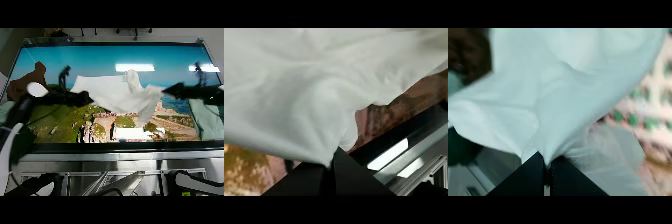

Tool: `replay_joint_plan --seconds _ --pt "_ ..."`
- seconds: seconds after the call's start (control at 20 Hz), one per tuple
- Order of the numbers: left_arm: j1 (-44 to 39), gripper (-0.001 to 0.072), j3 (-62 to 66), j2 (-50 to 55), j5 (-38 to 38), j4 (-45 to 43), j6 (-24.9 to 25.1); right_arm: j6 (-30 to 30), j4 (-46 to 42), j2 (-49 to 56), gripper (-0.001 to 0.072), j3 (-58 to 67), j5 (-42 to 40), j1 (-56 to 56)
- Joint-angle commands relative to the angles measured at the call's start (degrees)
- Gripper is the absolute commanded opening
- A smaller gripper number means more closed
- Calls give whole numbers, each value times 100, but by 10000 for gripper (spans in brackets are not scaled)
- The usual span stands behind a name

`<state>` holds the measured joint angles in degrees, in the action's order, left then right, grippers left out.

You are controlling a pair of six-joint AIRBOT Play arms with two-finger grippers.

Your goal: Fold the shirts.

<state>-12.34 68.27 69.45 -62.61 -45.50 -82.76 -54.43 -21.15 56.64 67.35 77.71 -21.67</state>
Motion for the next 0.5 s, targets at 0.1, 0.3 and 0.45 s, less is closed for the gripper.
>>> replay_joint_plan --seconds 0.1,0.3,0.45 --pt "68 12 2052 -1611 -260 4 -122 966 3244 -927 22 1945 205 -1117" --pt "72 11 3042 -2444 -44 -667 -46 1287 3407 -1228 22 3355 -26 -1252" --pt "72 12 3237 -2627 -48 -1620 -87 1381 2761 -1246 22 3884 -455 -1252"
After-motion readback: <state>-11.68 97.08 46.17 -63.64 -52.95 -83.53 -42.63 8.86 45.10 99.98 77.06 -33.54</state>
